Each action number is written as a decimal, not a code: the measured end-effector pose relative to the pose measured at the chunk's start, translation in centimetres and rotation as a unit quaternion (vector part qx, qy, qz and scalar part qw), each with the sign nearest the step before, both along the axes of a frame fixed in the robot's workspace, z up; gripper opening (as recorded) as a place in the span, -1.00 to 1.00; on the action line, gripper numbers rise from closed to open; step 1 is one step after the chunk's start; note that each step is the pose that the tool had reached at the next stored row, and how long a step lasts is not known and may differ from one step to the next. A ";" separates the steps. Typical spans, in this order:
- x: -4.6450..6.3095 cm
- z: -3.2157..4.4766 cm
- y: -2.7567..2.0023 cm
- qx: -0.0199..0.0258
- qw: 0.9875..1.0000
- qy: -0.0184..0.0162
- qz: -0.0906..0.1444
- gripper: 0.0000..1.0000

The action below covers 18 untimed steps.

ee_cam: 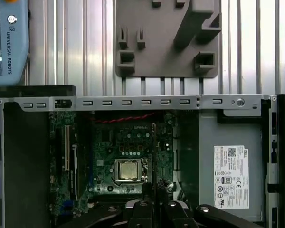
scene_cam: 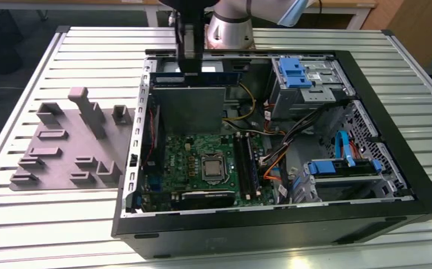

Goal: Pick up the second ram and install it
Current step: 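Pick up the second ram and move it above second insertion slot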

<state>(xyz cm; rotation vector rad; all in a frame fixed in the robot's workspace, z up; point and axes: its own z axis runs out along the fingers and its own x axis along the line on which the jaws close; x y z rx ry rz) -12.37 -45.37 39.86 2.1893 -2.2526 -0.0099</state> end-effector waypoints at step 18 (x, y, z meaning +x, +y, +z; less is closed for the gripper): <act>2.9 0.00 -0.39 -0.001 1.000 0.000 0.000 -0.72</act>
